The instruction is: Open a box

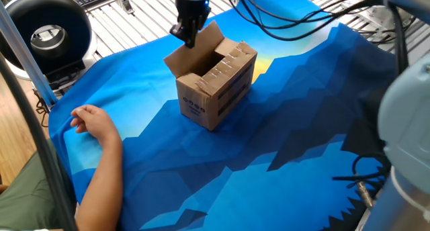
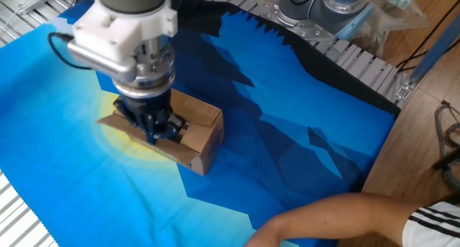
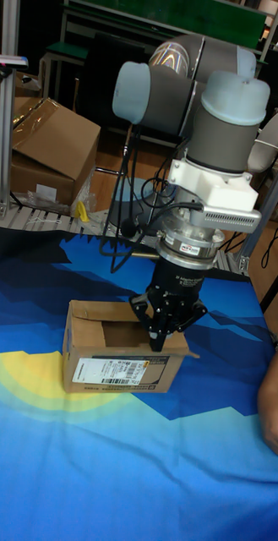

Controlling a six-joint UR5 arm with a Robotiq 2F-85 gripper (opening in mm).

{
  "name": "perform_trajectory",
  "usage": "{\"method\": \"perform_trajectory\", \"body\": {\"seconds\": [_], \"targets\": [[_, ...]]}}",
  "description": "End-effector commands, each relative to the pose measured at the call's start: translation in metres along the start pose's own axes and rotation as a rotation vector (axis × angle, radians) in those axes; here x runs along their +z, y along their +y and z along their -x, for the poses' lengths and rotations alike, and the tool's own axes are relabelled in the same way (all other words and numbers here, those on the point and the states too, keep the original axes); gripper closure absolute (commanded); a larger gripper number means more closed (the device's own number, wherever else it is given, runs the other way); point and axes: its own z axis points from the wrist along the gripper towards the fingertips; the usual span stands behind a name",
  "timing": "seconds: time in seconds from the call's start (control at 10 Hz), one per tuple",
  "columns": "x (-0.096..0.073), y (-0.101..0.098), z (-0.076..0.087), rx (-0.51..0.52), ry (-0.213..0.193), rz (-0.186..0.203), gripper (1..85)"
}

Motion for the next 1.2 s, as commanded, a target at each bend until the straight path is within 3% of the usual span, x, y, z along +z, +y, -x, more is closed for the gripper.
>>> {"method": "perform_trajectory", "body": {"seconds": [0.0, 0.6, 1.0, 1.1], "targets": [[0.012, 0.007, 0.022, -0.014, -0.039, 0.026, 84.3], [0.046, 0.010, 0.031, -0.028, -0.100, 0.031, 84.3], [0.047, 0.004, 0.018, -0.023, -0.055, -0.008, 84.3], [0.036, -0.004, 0.016, -0.044, -0.021, -0.045, 84.3]]}}
